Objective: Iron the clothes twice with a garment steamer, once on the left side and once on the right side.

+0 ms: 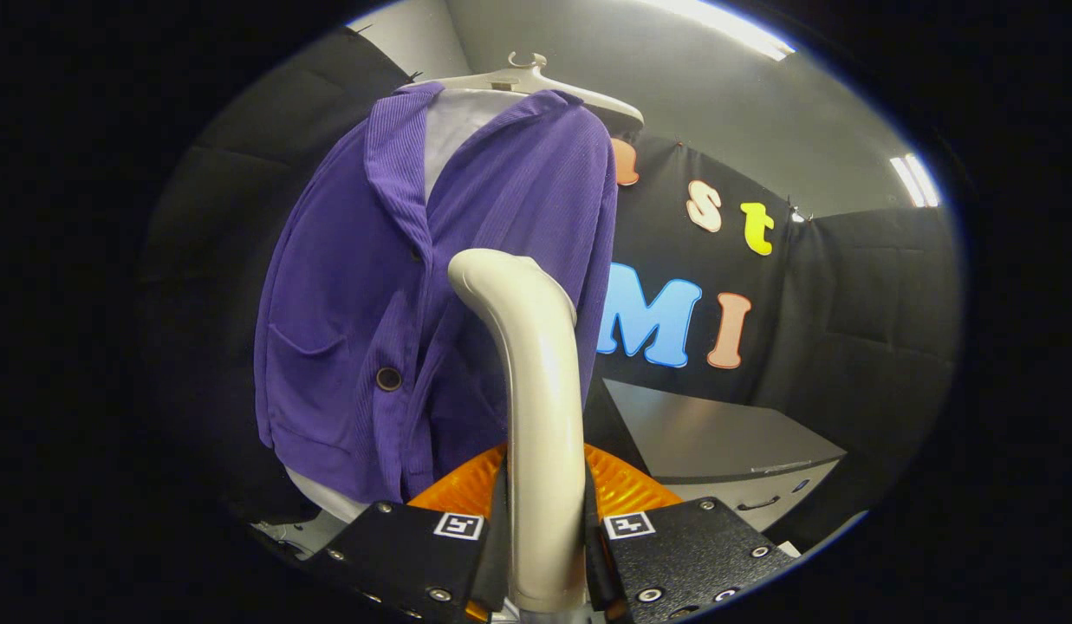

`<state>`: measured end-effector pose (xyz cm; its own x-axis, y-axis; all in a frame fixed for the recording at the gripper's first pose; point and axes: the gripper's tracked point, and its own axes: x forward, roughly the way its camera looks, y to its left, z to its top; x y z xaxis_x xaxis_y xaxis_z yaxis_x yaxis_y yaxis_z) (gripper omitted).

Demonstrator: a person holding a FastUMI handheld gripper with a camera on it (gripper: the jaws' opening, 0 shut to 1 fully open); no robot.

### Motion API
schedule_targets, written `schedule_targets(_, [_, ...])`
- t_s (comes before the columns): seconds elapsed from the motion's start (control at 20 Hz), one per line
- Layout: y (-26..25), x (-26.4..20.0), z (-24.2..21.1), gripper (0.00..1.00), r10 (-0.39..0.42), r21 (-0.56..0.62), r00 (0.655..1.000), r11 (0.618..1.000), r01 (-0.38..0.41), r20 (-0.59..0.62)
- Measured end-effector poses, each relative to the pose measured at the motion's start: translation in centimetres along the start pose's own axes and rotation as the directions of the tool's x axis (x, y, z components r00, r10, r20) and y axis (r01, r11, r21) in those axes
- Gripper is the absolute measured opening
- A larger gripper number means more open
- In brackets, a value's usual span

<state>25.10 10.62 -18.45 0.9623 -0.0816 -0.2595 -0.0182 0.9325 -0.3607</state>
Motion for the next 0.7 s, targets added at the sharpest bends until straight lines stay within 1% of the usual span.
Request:
schedule_targets(0.35, [1.2, -0.6, -6.0, 0.36, 0.039, -0.013, 0.995, 0.999, -0.040, -0.094])
schedule_targets(0.5, [1.2, -0.9, -8.0, 0.36, 0.037, -0.014, 0.992, 0.999, -0.039, -0.122])
schedule_targets(0.7, [1.5, -0.2, -10.5, 0.36, 0.042, -0.002, 0.984, 0.999, -0.043, -0.171])
